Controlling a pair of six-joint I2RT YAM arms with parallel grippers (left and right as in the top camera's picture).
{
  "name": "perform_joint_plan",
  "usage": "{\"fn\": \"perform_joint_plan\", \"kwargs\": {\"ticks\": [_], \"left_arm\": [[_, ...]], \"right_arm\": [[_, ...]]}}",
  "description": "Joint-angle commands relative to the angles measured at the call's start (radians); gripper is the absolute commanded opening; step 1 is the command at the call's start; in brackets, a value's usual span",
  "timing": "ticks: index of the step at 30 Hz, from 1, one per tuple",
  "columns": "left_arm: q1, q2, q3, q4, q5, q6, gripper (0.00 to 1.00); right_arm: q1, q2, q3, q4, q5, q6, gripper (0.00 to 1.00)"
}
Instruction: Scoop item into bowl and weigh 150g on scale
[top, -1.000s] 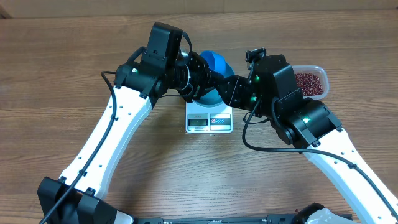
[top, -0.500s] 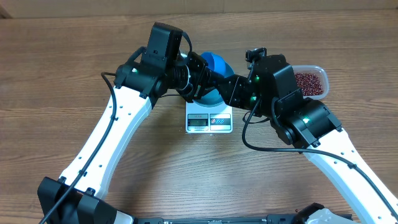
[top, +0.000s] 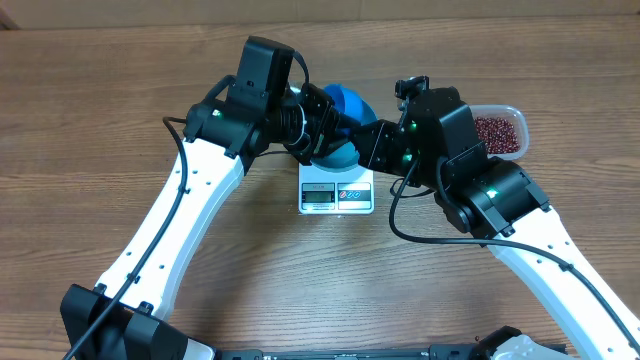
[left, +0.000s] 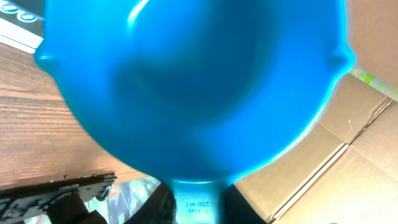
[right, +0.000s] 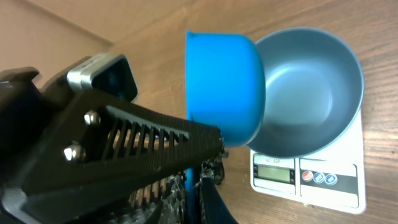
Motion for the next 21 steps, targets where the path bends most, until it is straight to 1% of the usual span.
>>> {"fn": "perform_joint_plan", "kwargs": {"ticks": [1,2,5,6,8,11,14,17,21], "left_arm": [[-0.007,-0.003,0.016,0.002,-0.042,0.001,0.51],[-0.007,-0.003,0.016,0.002,-0.058,0.014,0.63],[-0.007,-0.003,0.016,0.003,-0.092,0.088,0.82],[-0.007,-0.003,0.016,0.003,-0.098,0.121,0.88],[-0.005,-0.003,0.016,0.012,-0.116,0.199,0.94],[-0.003,-0.003,0.016,0.054,-0.14,0.373,0.99],[0.001,-0.003,0.016,0.072,-0.14,0.5,1.0],[0.013,-0.003,0.016,0.072,-0.143,0.597,1.0],[0.035,-0.003,0.016,0.071,-0.148,0.756,1.0]], "right_arm": [[0.003,0.005,0.023,0.007,0.026,0.0,0.04],[0.003,0.005,0.023,0.003,0.038,0.0,0.04],[0.003,0.005,0.023,-0.004,0.055,-0.061,0.04],[0.003,0.005,0.023,-0.007,0.055,-0.089,0.04],[0.003,0.005,0.023,-0.017,0.071,-0.137,0.04],[-0.013,0.005,0.033,-0.054,0.1,-0.189,0.04],[-0.049,0.005,0.081,-0.142,0.099,-0.22,0.04],[-0.096,0.012,0.185,-0.273,0.1,-0.28,0.04],[-0.159,0.066,0.408,-0.487,0.101,-0.386,0.04]]}}
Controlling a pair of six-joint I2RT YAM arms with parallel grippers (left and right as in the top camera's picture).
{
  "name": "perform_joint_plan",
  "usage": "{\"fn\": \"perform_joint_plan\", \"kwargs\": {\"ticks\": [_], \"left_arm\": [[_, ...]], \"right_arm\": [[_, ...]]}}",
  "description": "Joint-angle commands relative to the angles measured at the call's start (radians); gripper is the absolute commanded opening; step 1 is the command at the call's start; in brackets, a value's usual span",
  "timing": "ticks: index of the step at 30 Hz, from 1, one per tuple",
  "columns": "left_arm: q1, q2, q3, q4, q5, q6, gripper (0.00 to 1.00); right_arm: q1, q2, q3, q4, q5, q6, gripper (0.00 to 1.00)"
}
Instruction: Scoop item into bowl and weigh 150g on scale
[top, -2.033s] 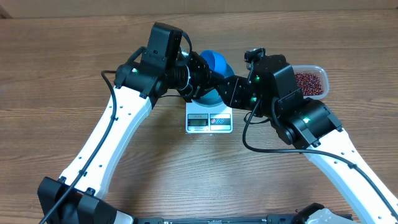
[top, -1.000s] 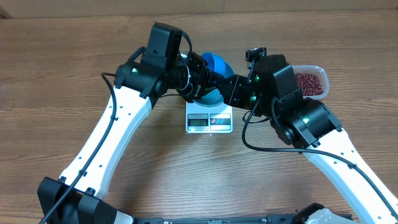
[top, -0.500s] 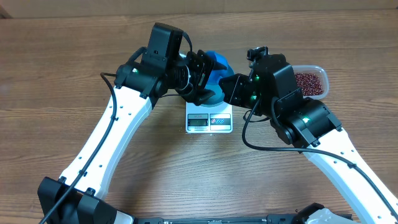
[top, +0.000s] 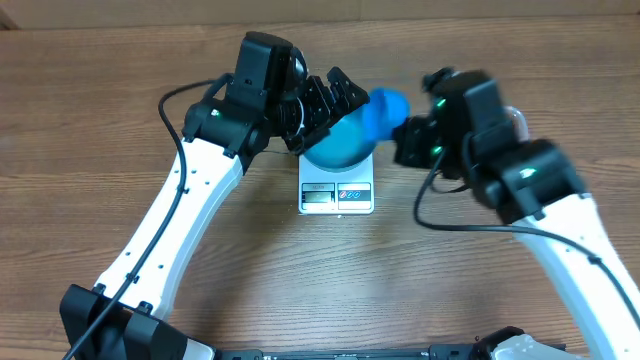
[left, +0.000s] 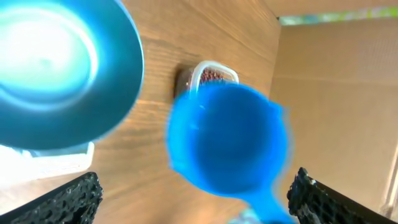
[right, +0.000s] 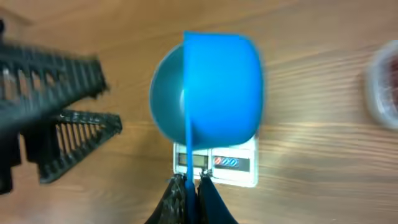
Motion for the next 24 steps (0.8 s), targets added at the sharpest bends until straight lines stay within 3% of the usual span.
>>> {"fn": "perform_joint_plan", "kwargs": {"ticks": [1,7,13,21,23,24], "left_arm": [[0.026,-0.003,0.016,0.0,-0.02,0.264,1.0],[0.032,-0.003,0.016,-0.035,-0.031,0.515,1.0],[0.032,-0.003,0.016,-0.159,-0.166,0.55,1.0],[0.031,-0.003,0.016,-0.251,-0.19,0.693,0.98],[0.03,-0.003,0.016,-0.29,-0.224,0.693,0.73],[0.024,-0.003,0.014,-0.335,-0.246,0.694,0.33]], "right_arm": [[-0.052,0.045,0.225,-0.124,0.022,-0.145,0.04],[-0.145,0.212,0.494,-0.409,0.167,-0.263,0.04],[-0.234,0.289,0.499,-0.445,0.282,-0.327,0.04],[-0.312,0.312,0.482,-0.486,0.306,-0.396,0.04],[-0.322,0.315,0.459,-0.482,0.305,-0.398,0.04],[-0.328,0.316,0.436,-0.474,0.305,-0.399,0.04]]}}
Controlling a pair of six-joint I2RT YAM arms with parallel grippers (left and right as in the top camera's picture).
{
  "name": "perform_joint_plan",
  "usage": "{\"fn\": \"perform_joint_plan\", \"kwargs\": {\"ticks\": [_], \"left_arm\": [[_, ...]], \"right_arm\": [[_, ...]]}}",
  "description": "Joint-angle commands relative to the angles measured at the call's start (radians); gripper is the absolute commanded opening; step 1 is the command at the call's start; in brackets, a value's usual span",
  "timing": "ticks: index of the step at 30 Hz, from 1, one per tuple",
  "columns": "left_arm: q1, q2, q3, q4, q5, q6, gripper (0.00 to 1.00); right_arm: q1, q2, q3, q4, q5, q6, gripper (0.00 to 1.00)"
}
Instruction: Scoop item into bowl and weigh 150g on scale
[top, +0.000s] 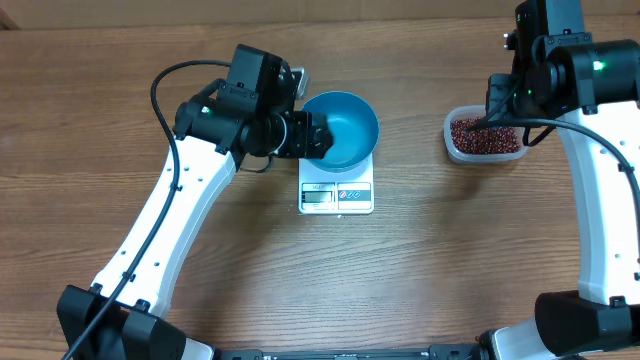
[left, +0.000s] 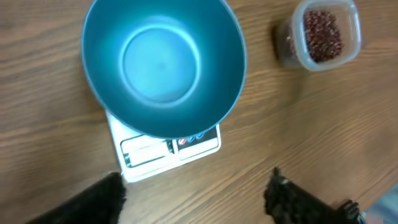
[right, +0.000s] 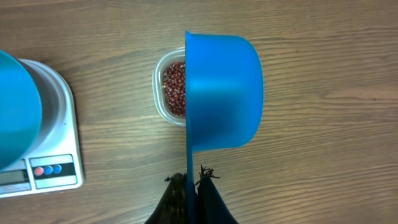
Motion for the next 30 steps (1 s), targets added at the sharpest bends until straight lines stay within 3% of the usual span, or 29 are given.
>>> {"fn": "perform_joint_plan", "kwargs": {"ticks": [1,6,12,20,30], "left_arm": [[-0.01,-0.003,0.013,-0.073,-0.066,0.049,0.04],[-0.072,-0.003,0.002,-0.148,-0.087,0.113,0.04],[-0.19,0.002,-0.076,-0.105,-0.259,0.052,0.04],[-0.301,0.036,-0.215,0.142,-0.348,0.045,0.04],[-0.389,0.192,-0.232,0.32,-0.376,0.044,0.04]], "right_arm": [[-0.018,-0.01,-0.053,0.024,0.017,-0.03,0.04],[-0.058,-0.008,-0.143,0.076,0.017,-0.03,0.04],[-0.085,0.004,-0.209,0.121,0.016,-0.03,0.04],[-0.085,0.024,-0.209,0.142,0.009,-0.03,0.04],[-0.085,0.024,-0.209,0.143,-0.006,-0.03,0.04]]}}
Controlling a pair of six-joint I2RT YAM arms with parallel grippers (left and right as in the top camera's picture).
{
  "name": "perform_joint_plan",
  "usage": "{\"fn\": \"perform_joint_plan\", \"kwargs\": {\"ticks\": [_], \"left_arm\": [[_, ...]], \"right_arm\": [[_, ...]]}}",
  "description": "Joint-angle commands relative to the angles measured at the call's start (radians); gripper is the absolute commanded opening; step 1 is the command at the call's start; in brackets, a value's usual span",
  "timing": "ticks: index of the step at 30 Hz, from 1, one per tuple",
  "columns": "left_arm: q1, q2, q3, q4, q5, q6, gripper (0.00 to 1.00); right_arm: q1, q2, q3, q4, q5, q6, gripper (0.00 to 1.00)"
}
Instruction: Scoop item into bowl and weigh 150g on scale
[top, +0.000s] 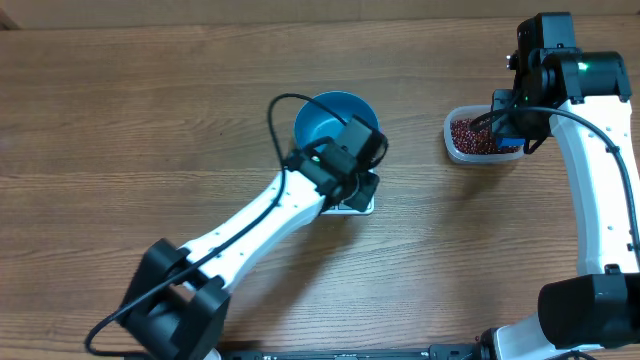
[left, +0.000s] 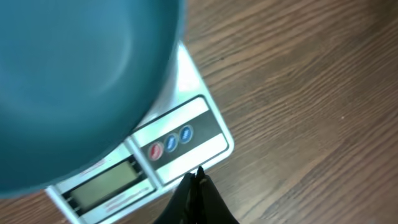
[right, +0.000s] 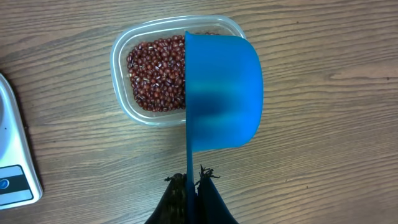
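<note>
The blue bowl (top: 325, 118) stands empty on the white scale (left: 199, 118); my left arm covers most of the scale in the overhead view. My left gripper (left: 198, 182) is shut with nothing in it, its tips at the scale's front edge just below the round buttons (left: 171, 142). The display (left: 106, 186) is too blurred to read. My right gripper (right: 191, 180) is shut on the handle of the blue scoop (right: 224, 87), seen on edge. The scoop hangs over the right half of the clear container of red beans (right: 152, 71).
The bean container (top: 470, 135) sits on the wood table (top: 120, 120) at the far right, well apart from the scale. A corner of the scale (right: 12, 168) shows at the left of the right wrist view.
My left gripper was open beside the bowl's left; now it is shut at the scale's front right edge. The right gripper with the scoop is closer above the beans.
Both grippers met at the scoop over the bowl, its handle between each one's fingers. Then the left stood open and the right held the scoop beside the scale. Later the right had it over the bean container. Now the left is shut at the scale's buttons.
</note>
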Motion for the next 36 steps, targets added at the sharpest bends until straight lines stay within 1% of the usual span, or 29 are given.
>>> {"fn": "perform_joint_plan", "kwargs": {"ticks": [1,12,22,24,26,27,32,36], "left_arm": [[-0.024,0.057,-0.008,0.029,-0.049,-0.015,0.04],[-0.024,0.074,-0.008,0.055,-0.052,-0.026,0.04],[-0.024,0.074,-0.017,0.024,-0.053,-0.026,0.04],[-0.024,0.074,-0.031,0.035,-0.079,-0.035,0.04],[-0.024,0.074,-0.048,0.054,-0.165,-0.069,0.04],[-0.024,0.074,-0.053,0.063,-0.182,-0.071,0.04],[-0.025,0.074,-0.074,0.089,-0.227,-0.071,0.04],[-0.024,0.074,-0.119,0.156,-0.235,-0.07,0.04]], "right_arm": [[-0.003,0.003,-0.001,0.006,-0.006,-0.005,0.04],[-0.003,0.003,-0.001,0.01,-0.006,-0.005,0.04],[-0.003,0.003,-0.001,0.013,-0.006,-0.005,0.04],[-0.003,0.003,-0.001,0.013,-0.006,-0.005,0.04],[-0.003,0.003,-0.001,0.013,-0.006,-0.005,0.04],[-0.003,0.003,-0.001,0.014,-0.006,-0.005,0.04],[-0.003,0.003,-0.001,0.017,-0.006,-0.005,0.04],[-0.003,0.003,-0.001,0.025,-0.006,-0.005,0.04]]}}
